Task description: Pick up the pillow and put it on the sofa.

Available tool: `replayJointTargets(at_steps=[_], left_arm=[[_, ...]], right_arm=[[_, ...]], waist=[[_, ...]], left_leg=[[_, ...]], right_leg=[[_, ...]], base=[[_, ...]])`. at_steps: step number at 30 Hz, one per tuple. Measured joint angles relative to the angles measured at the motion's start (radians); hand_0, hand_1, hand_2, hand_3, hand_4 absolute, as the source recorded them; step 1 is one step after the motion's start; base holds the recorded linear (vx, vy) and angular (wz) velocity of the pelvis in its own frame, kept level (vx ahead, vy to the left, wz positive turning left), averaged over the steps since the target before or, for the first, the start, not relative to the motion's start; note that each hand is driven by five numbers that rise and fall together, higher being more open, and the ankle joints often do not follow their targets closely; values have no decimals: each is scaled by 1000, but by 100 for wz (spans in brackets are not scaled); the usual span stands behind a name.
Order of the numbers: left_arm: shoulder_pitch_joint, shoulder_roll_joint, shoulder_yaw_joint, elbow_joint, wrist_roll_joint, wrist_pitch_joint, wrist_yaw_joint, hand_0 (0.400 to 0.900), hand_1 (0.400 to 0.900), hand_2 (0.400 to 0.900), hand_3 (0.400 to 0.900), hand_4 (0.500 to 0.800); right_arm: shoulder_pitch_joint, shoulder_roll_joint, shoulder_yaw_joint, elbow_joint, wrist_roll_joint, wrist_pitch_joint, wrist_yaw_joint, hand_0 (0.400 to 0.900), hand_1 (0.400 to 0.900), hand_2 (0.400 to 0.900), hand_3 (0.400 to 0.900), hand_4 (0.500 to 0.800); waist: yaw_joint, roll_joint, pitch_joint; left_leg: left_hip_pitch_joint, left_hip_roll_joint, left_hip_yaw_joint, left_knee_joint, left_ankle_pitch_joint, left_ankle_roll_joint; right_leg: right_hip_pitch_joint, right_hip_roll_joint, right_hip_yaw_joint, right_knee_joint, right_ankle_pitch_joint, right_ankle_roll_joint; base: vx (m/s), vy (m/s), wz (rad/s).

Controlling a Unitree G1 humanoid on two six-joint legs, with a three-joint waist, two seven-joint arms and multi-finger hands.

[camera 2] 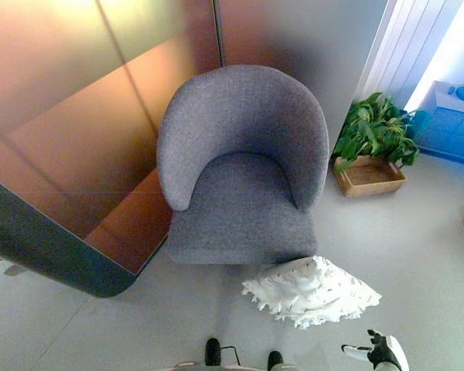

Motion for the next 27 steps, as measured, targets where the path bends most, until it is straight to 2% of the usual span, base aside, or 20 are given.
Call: replayJointTargets(at_steps=[9,15,22,27], left_arm=[[-4,0,-5,-1,-7,-19,0,900,900,900,900,800],[-9,1,-5,-8,-17,-19,-15,900,900,900,900,800],[-74,10,-36,-51,-119,-18,-46,900,900,900,900,800],[-134,33,-37,-80,-161,-19,-77,900,900,900,900,800]], right_arm=[[-39,-10,12,-20,-36,-25,-36,900,900,900,900,800],[-76,-60,41,-23,-40,-42,-37,900,900,900,900,800],[-187,-133,76,-32,-42,-59,-32,900,900,900,900,800],[-289,-186,100,-43,-40,-65,-33,900,900,900,900,800]], waist=[[2,13,22],[3,22,53],[15,43,122],[31,69,195]], left_leg=[[-27,-1,-2,8,10,-2],[-53,-3,-17,8,15,-2],[-126,-4,-37,9,42,-1],[-195,-5,-52,9,62,1]], right_leg=[[-26,0,-8,0,-1,0],[-48,-1,-19,0,-1,0],[-111,0,-41,2,10,1],[-177,1,-55,7,26,-2]], base=[[6,-18,3],[8,-34,6],[-78,-32,6],[-77,-25,5]])
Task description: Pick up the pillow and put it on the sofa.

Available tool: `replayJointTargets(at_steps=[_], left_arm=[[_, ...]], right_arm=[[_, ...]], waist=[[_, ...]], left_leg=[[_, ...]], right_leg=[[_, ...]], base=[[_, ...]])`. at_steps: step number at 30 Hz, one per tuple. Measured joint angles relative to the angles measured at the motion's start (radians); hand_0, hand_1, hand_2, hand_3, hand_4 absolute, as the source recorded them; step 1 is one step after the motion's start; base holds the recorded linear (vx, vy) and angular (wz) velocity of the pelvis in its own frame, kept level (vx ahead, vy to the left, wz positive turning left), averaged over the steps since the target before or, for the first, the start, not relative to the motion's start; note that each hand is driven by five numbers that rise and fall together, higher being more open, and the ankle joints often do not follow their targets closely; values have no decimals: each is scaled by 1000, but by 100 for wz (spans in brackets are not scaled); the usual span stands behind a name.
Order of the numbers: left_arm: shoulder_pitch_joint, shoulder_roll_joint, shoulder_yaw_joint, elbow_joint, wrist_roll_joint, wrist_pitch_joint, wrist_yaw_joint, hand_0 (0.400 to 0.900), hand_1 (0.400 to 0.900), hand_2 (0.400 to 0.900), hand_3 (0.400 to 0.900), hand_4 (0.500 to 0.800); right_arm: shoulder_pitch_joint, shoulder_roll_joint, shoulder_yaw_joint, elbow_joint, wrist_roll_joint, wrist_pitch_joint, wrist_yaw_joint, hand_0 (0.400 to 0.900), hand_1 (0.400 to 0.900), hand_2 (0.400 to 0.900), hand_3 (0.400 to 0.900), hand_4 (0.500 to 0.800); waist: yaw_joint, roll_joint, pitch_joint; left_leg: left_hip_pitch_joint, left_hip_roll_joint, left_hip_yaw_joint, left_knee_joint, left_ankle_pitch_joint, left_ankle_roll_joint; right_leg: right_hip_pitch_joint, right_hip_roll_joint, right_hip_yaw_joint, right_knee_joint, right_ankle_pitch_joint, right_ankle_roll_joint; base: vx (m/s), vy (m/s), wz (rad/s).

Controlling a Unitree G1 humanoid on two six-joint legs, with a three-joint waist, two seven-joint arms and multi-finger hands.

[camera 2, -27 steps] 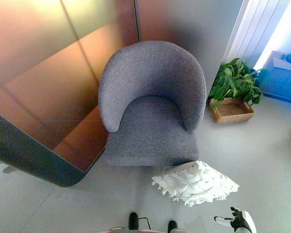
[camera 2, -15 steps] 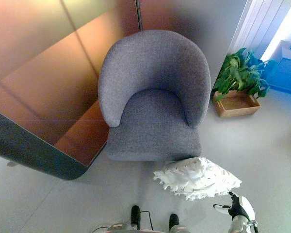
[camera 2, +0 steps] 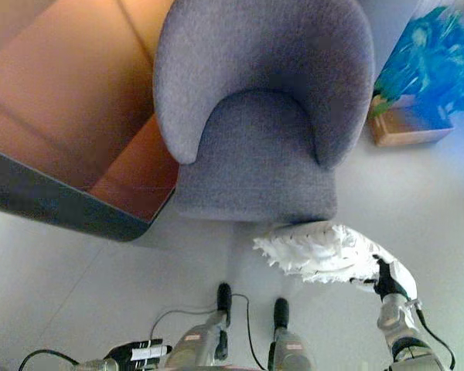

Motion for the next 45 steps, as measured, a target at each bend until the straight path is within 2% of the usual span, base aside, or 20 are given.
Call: replayJointTargets(at_steps=[9,14,17,22,27,32,42,43,44,45], left_arm=[[-54,57,-27,-30,-47,0,-24,900,900,900,900,800],[-76,58,-39,-50,-70,-2,-25,900,900,900,900,800],[-78,58,-50,-68,-94,-20,-26,900,900,900,900,800],[-80,56,-54,-78,-127,-23,-24,900,900,900,900,800],[-80,43,-54,-82,-148,-36,-20,900,900,900,900,800],[-79,34,-84,-89,-157,-41,-15,900,900,900,900,800],[-79,24,-97,-119,-166,-56,4,900,900,900,900,800],[-79,19,-97,-119,-167,-58,4,900,900,900,900,800],[-79,14,-97,-121,-167,-59,5,900,900,900,900,800],[-78,10,-97,-125,-167,-59,5,900,900,900,900,800]], right_arm=[[-144,-92,40,-43,3,1,0,900,900,900,900,800],[-187,-129,40,-67,3,-6,2,900,900,900,900,800],[-215,-161,57,-72,3,-10,13,900,900,900,900,800],[-258,-191,65,-88,4,-8,25,900,900,900,900,800],[-305,-217,72,-119,38,13,64,900,900,900,900,800],[-357,-242,87,-147,105,37,120,900,900,900,900,800],[-487,-267,127,-179,186,110,233,900,900,900,900,800],[-494,-275,137,-184,189,116,244,825,825,825,825,755],[-500,-283,138,-188,193,118,261,400,400,400,400,500],[-505,-295,145,-190,198,119,280,400,400,400,400,500]], waist=[[28,18,113],[29,23,128],[31,34,138],[33,59,150],[46,85,160],[53,94,163],[56,94,163],[56,94,163],[57,95,163],[58,95,163]], left_leg=[[-87,-7,-6,0,16,11],[-116,-12,-6,0,25,15],[-139,-14,-5,0,34,19],[-183,-20,-3,1,52,28],[-227,-33,-1,1,73,35],[-263,-52,0,0,90,38],[-352,-54,0,1,121,26],[-358,-53,0,1,123,25],[-363,-53,0,1,125,24],[-368,-52,0,1,128,24]], right_leg=[[-100,-9,-7,37,2,2],[-142,-15,-7,58,-1,9],[-177,-19,-6,84,-5,15],[-250,-30,-2,145,-19,26],[-348,-51,9,255,-55,36],[-442,-74,18,383,-102,37],[-597,-91,25,526,-137,8],[-607,-91,25,534,-139,5],[-617,-91,25,543,-142,3],[-625,-91,24,551,-145,0]], base=[[-74,6,1],[-60,19,0],[-48,30,2],[-39,42,4],[-33,49,6],[-33,37,2],[0,0,0],[0,0,0],[0,0,0],[0,0,0]])
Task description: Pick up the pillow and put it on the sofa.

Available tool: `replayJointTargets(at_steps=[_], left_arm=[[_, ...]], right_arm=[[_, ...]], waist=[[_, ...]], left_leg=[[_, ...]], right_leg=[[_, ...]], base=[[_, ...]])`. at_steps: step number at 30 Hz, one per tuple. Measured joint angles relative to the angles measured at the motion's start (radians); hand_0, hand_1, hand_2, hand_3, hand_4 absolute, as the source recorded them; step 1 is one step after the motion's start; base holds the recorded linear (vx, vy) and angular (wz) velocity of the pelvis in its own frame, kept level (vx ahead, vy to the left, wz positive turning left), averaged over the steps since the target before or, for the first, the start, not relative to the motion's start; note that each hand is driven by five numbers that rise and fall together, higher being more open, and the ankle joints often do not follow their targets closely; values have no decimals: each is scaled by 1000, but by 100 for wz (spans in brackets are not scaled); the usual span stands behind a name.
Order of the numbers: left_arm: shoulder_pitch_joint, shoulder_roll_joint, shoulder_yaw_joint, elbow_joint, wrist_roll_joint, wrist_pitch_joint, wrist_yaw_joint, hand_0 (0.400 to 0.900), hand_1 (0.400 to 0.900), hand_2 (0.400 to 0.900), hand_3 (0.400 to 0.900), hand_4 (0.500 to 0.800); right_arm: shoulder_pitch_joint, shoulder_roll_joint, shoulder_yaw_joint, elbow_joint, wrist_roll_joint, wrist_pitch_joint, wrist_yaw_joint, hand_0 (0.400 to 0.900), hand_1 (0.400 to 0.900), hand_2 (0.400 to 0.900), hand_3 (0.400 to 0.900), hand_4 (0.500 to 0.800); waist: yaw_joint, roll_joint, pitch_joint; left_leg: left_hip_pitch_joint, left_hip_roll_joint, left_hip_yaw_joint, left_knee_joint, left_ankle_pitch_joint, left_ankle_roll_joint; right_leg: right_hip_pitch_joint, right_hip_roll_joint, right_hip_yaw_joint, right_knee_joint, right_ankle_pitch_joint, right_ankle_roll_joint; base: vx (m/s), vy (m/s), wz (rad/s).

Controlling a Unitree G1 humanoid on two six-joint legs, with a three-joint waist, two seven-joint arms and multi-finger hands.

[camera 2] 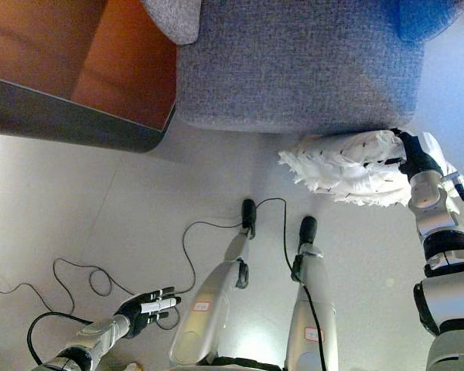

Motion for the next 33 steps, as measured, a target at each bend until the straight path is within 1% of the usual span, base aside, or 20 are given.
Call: replayJointTargets(at_steps=[4,7,11,16,21,26,28,33], left_arm=[[0,-6,0,-23,0,-2,1,900,900,900,900,800],[0,-7,0,-29,0,-5,2,900,900,900,900,800],[1,-10,0,-30,0,-17,9,900,900,900,900,800],[1,-10,0,-30,0,-18,9,900,900,900,900,800],[1,-10,0,-30,0,-18,9,900,900,900,900,800],[4,-10,0,-29,1,-10,8,900,900,900,900,800],[11,-10,3,-29,1,-3,4,900,900,900,900,800],[32,-9,11,-28,3,7,-6,900,900,900,900,800]], right_arm=[[-4,-24,1,-4,1,6,46,400,400,400,400,500],[-4,-41,2,-3,1,6,47,400,400,400,400,500],[-3,-41,7,-3,1,2,60,400,400,400,400,500],[1,-40,38,-4,3,-5,83,400,400,400,400,500],[15,-40,40,-12,13,-15,114,400,400,400,400,500],[62,-40,49,-71,18,-25,176,400,400,400,400,500],[77,-42,61,-109,18,-26,203,400,400,400,400,500],[81,-47,80,-202,18,-36,262,400,400,400,400,500]], waist=[[5,0,0],[16,0,0],[20,0,0],[21,0,0],[16,-1,0],[13,-4,2],[11,-6,4],[-5,-35,2]], left_leg=[[-9,3,-4,0,5,-7],[-11,5,-3,0,7,-8],[-11,5,-2,0,12,-3],[-1,4,-8,0,14,-1],[32,6,-10,0,13,-2],[91,13,-13,-1,3,-7],[127,18,-18,-1,-8,-8],[184,23,-23,-1,-23,-3]], right_leg=[[-18,1,-3,18,-9,-9],[-25,3,-1,25,-10,-12],[-23,2,-3,24,-10,-12],[-8,0,-7,20,-10,-11],[30,2,-9,13,-9,-11],[105,10,-16,-17,-6,-8],[154,15,-28,-44,-3,-4],[237,21,-36,-93,5,-3]], base=[[0,-1,-1],[6,-3,-4],[0,0,0],[2,-2,-1],[0,0,0],[39,3,0],[56,-10,3],[90,-1,5]])
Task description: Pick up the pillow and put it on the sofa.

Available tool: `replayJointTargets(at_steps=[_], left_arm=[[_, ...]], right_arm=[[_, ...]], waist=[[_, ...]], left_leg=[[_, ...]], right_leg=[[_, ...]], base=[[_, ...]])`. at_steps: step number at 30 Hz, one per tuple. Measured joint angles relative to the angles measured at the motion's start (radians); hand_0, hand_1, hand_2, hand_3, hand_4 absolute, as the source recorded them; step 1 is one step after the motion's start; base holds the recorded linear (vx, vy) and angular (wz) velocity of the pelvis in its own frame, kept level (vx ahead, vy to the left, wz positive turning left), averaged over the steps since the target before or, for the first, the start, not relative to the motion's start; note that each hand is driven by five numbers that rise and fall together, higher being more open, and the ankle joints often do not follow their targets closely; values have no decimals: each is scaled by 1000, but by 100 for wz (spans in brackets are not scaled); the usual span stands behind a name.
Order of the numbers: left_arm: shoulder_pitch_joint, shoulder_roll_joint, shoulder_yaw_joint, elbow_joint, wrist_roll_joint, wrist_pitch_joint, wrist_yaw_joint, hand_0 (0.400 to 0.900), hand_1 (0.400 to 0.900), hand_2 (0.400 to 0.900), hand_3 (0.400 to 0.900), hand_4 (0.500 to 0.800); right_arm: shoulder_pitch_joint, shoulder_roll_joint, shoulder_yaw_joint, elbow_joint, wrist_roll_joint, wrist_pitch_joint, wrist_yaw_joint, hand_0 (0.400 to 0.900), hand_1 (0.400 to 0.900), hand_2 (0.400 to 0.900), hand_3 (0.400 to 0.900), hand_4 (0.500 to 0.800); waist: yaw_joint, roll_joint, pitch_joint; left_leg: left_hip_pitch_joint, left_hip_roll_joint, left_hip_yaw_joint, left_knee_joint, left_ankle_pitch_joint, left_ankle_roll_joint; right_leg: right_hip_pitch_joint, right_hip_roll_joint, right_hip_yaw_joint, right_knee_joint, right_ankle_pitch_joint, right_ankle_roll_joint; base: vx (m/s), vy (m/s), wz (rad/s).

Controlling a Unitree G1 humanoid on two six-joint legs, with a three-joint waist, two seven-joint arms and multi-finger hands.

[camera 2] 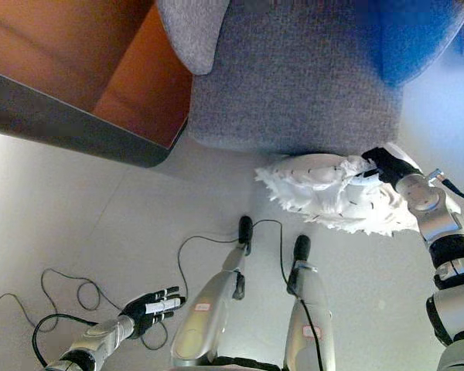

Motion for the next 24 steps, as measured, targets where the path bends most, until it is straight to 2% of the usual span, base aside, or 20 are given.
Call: replayJointTargets(at_steps=[2,8,11,15,24], left_arm=[[6,0,3,1,3,15,-6,900,900,900,900,800],[26,6,33,8,23,18,-19,900,900,900,900,800],[40,6,56,19,60,36,-22,900,900,900,900,800],[52,9,59,31,100,59,-22,900,900,900,900,800],[126,6,105,78,174,98,-20,900,900,900,900,800]], right_arm=[[1,-2,1,-17,0,0,32,400,400,400,400,500],[1,-28,2,-58,0,0,119,400,400,400,400,500],[1,-31,2,-78,0,0,168,400,400,400,400,500],[-1,-52,6,-104,0,0,227,400,400,400,400,500],[-97,-77,107,-103,48,15,336,400,400,400,400,500]], waist=[[0,-11,-1],[5,-56,-22],[6,-88,-43],[23,-115,-78],[28,-159,-171]], left_leg=[[34,1,-2,0,-8,4],[109,7,-12,0,-35,6],[145,7,-12,0,-49,5],[178,8,-11,0,-64,4],[245,-6,-24,-1,-94,-3]], right_leg=[[50,3,-6,-30,4,3],[186,18,-24,-144,37,13],[245,23,-26,-195,49,20],[319,32,-26,-282,82,23],[473,37,-47,-452,140,29]], base=[[107,23,5],[116,13,4],[103,25,2],[130,31,2],[106,38,6]])
